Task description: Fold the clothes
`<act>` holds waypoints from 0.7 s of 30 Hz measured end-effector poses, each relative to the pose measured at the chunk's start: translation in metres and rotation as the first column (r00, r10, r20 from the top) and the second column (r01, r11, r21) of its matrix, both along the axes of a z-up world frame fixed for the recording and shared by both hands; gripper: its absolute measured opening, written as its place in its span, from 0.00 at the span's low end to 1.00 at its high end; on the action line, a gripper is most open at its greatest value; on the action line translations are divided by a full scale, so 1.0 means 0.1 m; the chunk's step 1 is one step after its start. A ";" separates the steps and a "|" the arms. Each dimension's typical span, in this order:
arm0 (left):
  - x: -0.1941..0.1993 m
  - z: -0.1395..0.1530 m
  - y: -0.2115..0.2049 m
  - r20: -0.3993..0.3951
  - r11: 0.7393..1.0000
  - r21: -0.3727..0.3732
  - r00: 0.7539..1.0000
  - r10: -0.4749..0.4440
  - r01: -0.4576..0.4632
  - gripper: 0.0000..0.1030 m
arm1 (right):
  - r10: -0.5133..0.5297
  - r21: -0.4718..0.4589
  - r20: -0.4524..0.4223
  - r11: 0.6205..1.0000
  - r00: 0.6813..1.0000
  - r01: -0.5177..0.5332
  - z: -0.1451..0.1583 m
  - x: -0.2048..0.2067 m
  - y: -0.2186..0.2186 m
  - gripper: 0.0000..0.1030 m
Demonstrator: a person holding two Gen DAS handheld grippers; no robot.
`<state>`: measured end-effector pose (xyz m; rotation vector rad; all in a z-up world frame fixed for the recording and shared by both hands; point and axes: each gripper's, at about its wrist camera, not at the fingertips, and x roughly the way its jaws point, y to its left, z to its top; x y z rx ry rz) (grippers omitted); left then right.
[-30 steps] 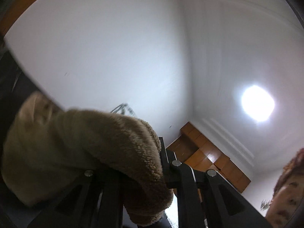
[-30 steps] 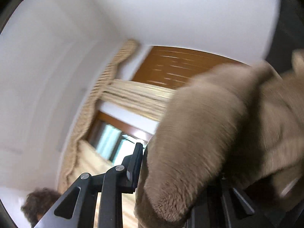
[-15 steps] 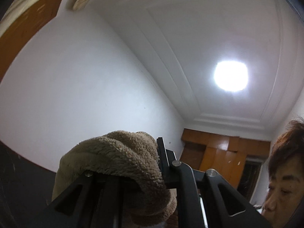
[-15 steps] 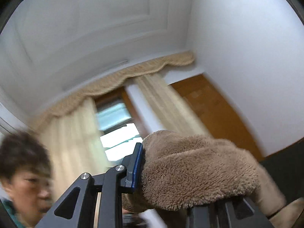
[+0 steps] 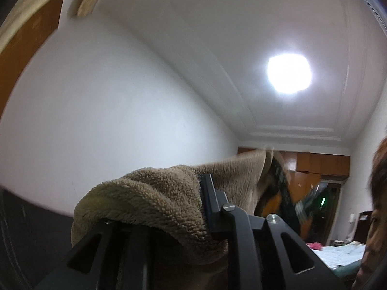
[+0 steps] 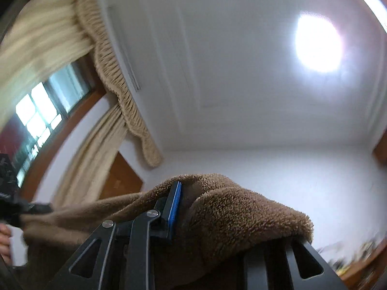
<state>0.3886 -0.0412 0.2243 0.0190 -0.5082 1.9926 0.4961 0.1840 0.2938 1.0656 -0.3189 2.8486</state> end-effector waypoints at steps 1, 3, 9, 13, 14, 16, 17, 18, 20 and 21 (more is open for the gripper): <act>-0.07 -0.08 0.06 0.026 1.000 -0.012 0.999 -0.021 0.021 0.23 | -0.026 0.020 -0.007 0.999 1.000 0.026 0.05 -0.03 -0.03 0.26; -0.12 -0.26 0.16 0.079 0.996 -0.034 0.993 -0.084 0.087 0.27 | -0.078 0.055 -0.013 0.995 0.997 0.078 0.11 -0.02 -0.16 0.26; -0.04 -0.66 0.31 0.139 0.963 -0.095 0.962 -0.237 0.251 0.54 | -0.243 0.142 -0.074 0.957 0.967 0.251 0.06 -0.05 -0.37 0.25; 0.08 -0.89 0.17 0.122 0.948 -0.167 0.960 -0.253 0.272 0.95 | -0.306 0.152 -0.104 0.935 0.946 0.320 0.06 0.03 -0.50 0.25; 0.13 -0.96 0.15 0.106 0.951 -0.192 0.969 -0.224 0.241 1.00 | -0.324 0.143 -0.113 0.930 0.939 0.338 0.08 0.06 -0.50 0.25; 0.06 -1.07 0.27 0.080 0.955 -0.236 0.983 -0.164 0.179 1.00 | -0.333 0.126 -0.112 0.930 0.936 0.346 0.15 0.12 -0.48 0.25; 0.09 -1.11 0.25 0.059 0.958 -0.260 0.992 -0.112 0.124 1.00 | -0.338 0.117 -0.112 0.929 0.934 0.350 0.18 0.15 -0.47 0.25; 0.07 -1.17 0.30 0.038 0.961 -0.267 0.997 -0.065 0.072 1.00 | -0.343 0.108 -0.112 0.929 0.933 0.354 0.22 0.19 -0.46 0.25; 0.15 -1.20 0.26 -0.041 0.962 -0.266 0.998 0.046 -0.056 1.00 | -0.332 0.102 -0.104 0.934 0.938 0.342 0.26 0.25 -0.42 0.25; 0.18 -1.18 0.25 -0.092 0.959 -0.263 0.993 0.080 -0.102 1.00 | -0.328 0.105 -0.103 0.935 0.939 0.338 0.26 0.27 -0.42 0.25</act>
